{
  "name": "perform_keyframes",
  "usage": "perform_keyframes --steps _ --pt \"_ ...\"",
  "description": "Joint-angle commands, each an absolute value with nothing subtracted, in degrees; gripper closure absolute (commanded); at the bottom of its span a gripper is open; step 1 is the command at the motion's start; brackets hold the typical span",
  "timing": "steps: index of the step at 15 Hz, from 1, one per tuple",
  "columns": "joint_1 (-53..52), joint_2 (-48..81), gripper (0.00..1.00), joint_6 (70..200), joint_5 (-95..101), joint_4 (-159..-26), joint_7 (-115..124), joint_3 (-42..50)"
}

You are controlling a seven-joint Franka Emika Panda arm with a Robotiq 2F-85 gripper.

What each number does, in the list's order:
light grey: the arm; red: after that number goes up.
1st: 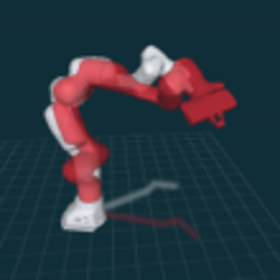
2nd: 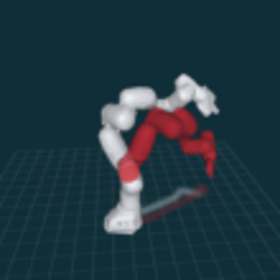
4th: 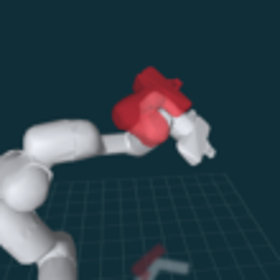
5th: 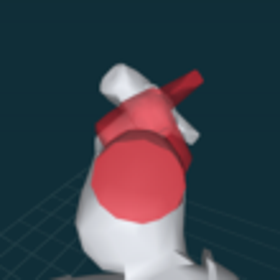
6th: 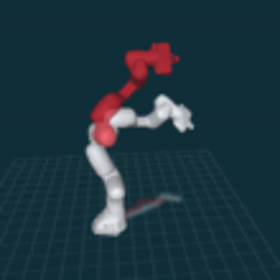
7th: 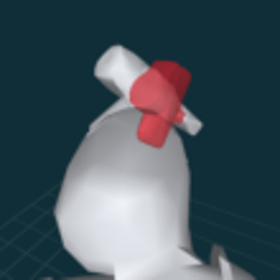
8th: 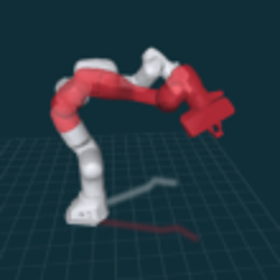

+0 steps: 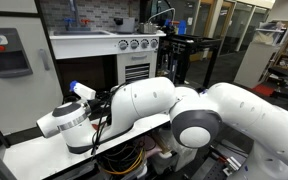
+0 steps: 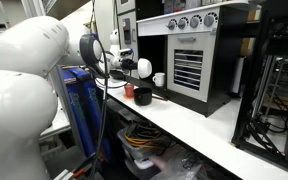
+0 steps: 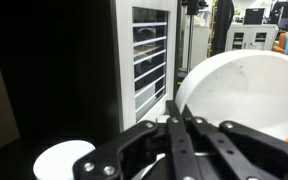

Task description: Pour the contents in the white bowl on the right into the black pot

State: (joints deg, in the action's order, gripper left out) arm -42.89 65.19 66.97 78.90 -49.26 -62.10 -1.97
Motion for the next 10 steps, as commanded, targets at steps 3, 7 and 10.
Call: perform_keyframes --steps 3,7,10 --pt "-43.98 67.82 0.99 64.72 79.42 -45.06 -61.25 -1.17" --pt "-44.16 68.42 0.99 64.39 80.03 -44.59 -60.36 -0.91" --pt "-44.01 68.88 0.99 64.83 80.19 -44.04 -57.85 -0.97"
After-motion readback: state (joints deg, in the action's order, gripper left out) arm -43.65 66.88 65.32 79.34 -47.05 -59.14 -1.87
